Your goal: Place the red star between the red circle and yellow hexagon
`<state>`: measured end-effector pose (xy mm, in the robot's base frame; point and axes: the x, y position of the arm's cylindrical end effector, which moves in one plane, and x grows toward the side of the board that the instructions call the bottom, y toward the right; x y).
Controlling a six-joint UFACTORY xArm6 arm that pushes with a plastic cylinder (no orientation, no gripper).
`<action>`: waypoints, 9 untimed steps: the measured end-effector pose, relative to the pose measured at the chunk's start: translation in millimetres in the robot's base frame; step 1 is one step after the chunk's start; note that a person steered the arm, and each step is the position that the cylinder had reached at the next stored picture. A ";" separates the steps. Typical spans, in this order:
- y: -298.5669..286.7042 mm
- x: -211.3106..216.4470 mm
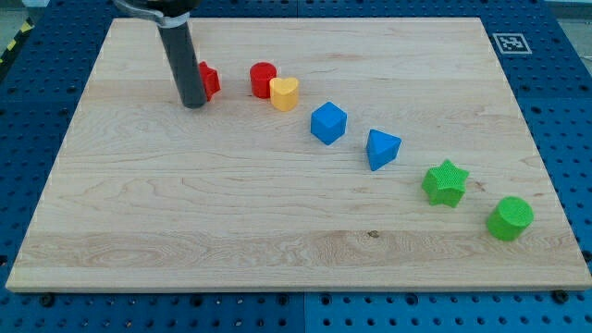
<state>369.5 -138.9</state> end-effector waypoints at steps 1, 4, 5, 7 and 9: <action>4.4 -15.7; 7.4 -40.3; 7.4 -49.6; 7.4 -53.2; 7.4 35.8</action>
